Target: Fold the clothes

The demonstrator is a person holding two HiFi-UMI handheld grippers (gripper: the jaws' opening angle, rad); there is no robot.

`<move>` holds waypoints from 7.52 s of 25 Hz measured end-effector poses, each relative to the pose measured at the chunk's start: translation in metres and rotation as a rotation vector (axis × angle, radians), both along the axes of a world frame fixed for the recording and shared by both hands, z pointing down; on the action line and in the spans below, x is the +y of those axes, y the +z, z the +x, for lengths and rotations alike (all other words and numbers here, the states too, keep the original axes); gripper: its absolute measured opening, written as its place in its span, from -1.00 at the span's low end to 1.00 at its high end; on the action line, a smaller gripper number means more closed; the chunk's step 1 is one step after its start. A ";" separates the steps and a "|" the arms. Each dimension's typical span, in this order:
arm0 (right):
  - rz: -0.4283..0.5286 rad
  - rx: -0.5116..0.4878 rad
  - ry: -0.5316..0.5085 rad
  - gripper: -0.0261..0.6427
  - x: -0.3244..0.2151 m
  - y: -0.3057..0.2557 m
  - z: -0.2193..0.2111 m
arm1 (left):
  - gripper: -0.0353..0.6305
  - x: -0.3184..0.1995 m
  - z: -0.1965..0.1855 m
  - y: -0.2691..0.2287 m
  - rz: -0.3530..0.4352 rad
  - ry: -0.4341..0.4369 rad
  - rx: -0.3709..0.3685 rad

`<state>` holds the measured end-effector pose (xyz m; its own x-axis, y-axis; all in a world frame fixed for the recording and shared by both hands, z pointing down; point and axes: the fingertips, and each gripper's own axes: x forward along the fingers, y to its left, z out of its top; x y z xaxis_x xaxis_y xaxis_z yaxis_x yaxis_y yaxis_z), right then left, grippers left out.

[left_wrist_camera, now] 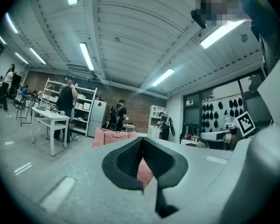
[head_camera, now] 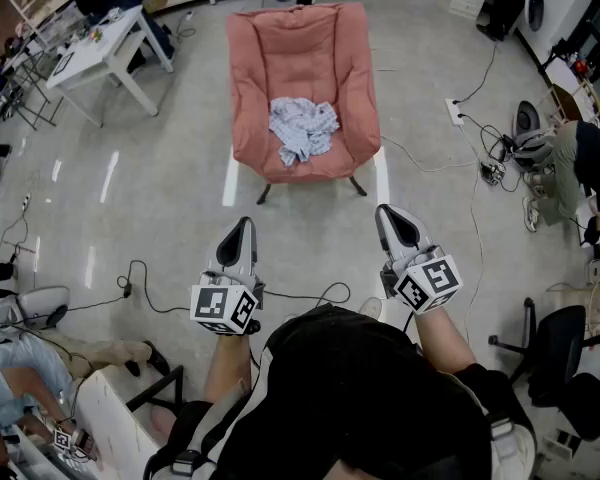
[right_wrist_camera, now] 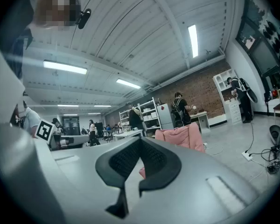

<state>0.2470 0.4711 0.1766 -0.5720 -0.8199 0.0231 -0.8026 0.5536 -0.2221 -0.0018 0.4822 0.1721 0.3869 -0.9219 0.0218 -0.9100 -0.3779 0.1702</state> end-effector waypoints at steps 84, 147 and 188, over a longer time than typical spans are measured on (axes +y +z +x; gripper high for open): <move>0.028 0.022 -0.016 0.04 -0.303 0.029 0.082 | 0.48 -0.292 0.084 0.037 -0.145 -0.040 -0.052; -0.725 0.331 0.050 -0.35 -0.628 0.534 -0.099 | 0.29 -0.600 -0.023 0.407 -0.482 0.153 -0.069; -0.940 0.366 0.065 -0.78 -0.664 0.547 -0.036 | -0.07 -0.623 0.026 0.591 -0.764 0.150 -0.032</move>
<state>0.2106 -0.1932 0.7239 -0.3553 -0.4081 0.8410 -0.9311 0.2338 -0.2799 0.0239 -0.1410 0.7636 0.4950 -0.5845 0.6429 -0.8672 -0.2862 0.4075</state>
